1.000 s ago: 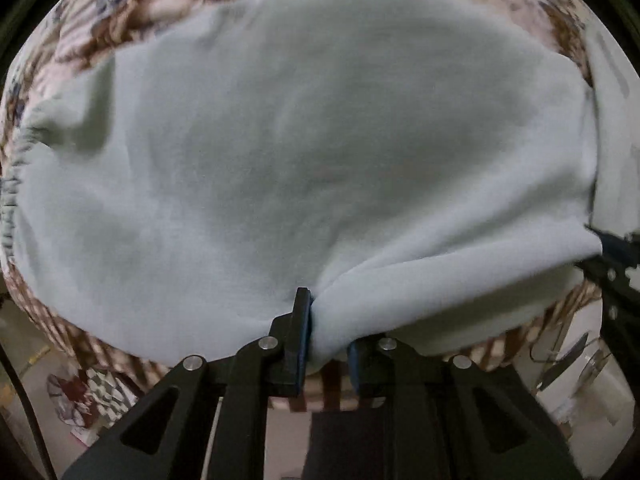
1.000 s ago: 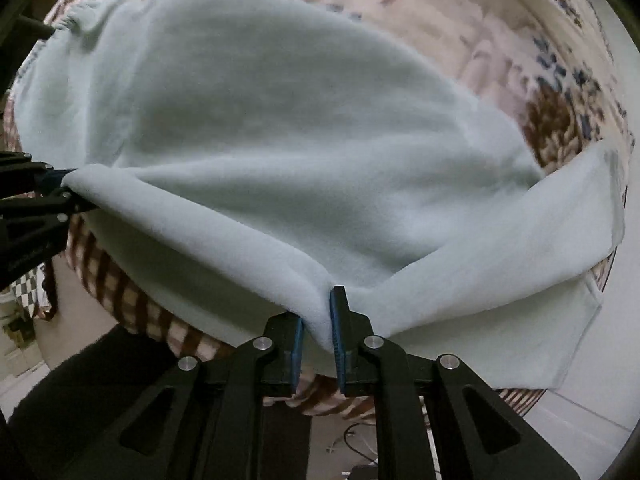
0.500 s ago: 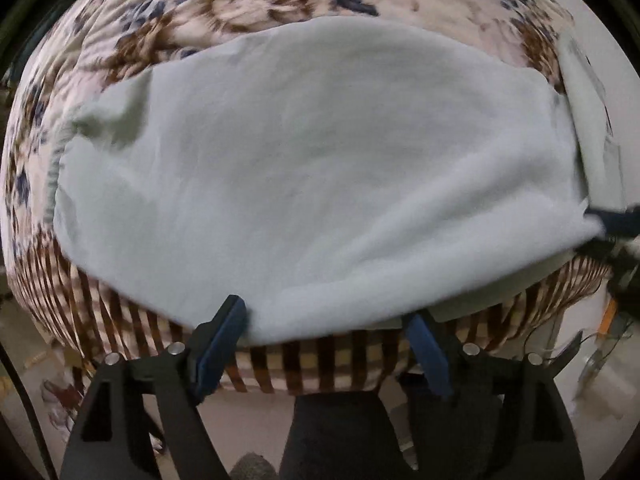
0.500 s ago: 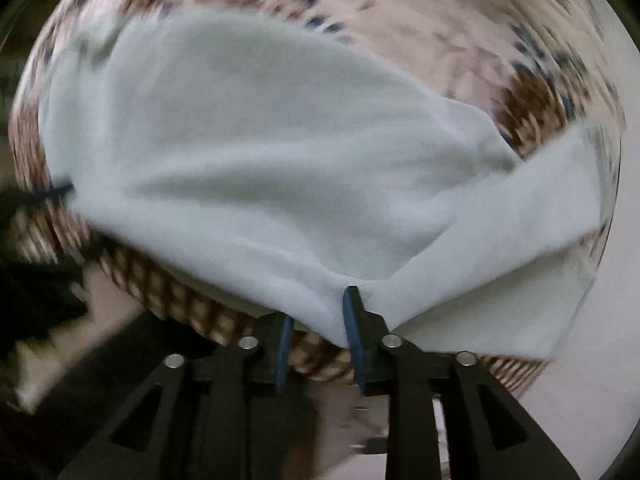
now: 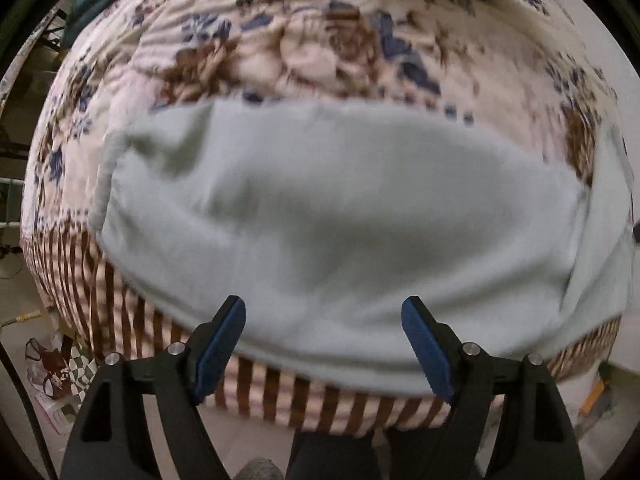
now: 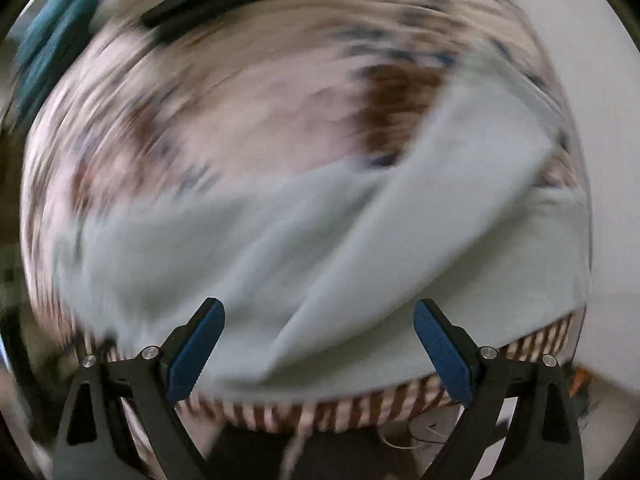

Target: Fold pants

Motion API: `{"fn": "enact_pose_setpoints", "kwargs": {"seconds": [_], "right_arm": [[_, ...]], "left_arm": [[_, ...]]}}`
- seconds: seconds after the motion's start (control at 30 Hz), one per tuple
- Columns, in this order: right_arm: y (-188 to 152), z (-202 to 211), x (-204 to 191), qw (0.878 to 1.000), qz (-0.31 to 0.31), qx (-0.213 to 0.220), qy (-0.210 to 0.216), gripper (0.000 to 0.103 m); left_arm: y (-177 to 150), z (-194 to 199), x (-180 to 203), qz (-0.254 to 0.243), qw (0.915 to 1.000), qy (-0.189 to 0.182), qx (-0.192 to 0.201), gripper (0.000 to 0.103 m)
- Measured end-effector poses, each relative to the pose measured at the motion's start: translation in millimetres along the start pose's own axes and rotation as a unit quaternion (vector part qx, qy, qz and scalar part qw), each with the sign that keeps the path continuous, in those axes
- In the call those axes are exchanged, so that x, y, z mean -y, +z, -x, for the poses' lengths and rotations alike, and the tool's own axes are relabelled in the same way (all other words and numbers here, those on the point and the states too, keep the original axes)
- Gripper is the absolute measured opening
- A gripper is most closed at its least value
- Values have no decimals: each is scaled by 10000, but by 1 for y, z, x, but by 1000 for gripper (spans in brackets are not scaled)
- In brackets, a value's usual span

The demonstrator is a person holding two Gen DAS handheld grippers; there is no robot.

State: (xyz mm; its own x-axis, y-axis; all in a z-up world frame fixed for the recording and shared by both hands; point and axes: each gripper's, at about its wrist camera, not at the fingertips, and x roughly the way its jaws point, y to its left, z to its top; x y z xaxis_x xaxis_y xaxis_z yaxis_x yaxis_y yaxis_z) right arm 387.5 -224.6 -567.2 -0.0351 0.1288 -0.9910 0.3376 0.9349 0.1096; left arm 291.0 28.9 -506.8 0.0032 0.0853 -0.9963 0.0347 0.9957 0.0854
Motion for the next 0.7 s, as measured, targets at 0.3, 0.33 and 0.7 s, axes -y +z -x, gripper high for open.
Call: {"fn": "enact_pose_setpoints", "kwargs": {"seconds": [0.3, 0.33, 0.7], "right_arm": [[121, -85, 58, 9918, -946, -407, -756, 93], [126, -91, 55, 9914, -855, -417, -901, 91], [50, 0, 126, 9665, -2397, 890, -233, 10]], "left_arm": [[62, -30, 29, -119, 9994, 109, 295, 79], [64, -33, 33, -170, 9993, 140, 313, 79], [57, -33, 65, -331, 9991, -54, 243, 79]]}}
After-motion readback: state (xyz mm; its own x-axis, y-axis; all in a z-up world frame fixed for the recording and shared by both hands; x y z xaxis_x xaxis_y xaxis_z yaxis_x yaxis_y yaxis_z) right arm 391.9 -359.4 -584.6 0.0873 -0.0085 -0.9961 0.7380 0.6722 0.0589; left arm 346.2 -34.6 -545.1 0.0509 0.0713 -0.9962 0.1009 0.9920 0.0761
